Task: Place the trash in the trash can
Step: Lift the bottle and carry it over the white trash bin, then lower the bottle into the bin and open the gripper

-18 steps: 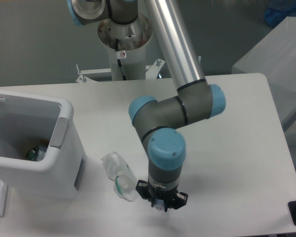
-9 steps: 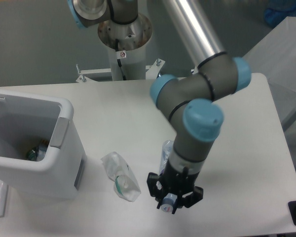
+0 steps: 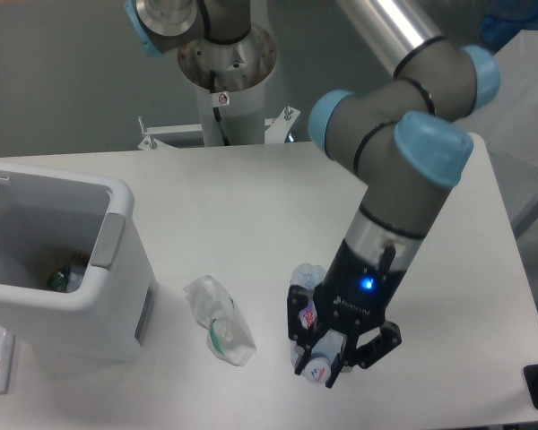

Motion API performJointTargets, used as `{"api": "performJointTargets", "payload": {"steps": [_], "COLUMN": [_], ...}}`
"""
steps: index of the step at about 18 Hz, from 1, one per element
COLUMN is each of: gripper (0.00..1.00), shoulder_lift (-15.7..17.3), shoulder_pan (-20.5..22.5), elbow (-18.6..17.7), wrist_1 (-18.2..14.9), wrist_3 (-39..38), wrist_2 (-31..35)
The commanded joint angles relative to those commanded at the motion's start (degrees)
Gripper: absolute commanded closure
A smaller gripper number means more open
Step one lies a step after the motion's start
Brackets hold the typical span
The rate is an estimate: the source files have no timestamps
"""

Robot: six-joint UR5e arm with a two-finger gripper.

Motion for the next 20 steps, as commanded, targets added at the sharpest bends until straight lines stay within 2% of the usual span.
{"api": "performJointTargets", "payload": {"steps": [5, 9, 15, 20], "gripper": [0.71, 0.69, 0.69, 0.66], "shoulder_lift": [4.9, 6.9, 9.3, 10.0], "shoulder_pan": [-0.6, -2.3, -7.4, -12.0], "elbow": [0.0, -0.4, -0.5, -0.6], "wrist_1": [0.0, 0.0, 0.3, 1.3], "wrist_3": [-3.5, -4.6, -4.7, -4.7], "wrist_2": [-8.3, -15.7, -16.2, -16.3]}}
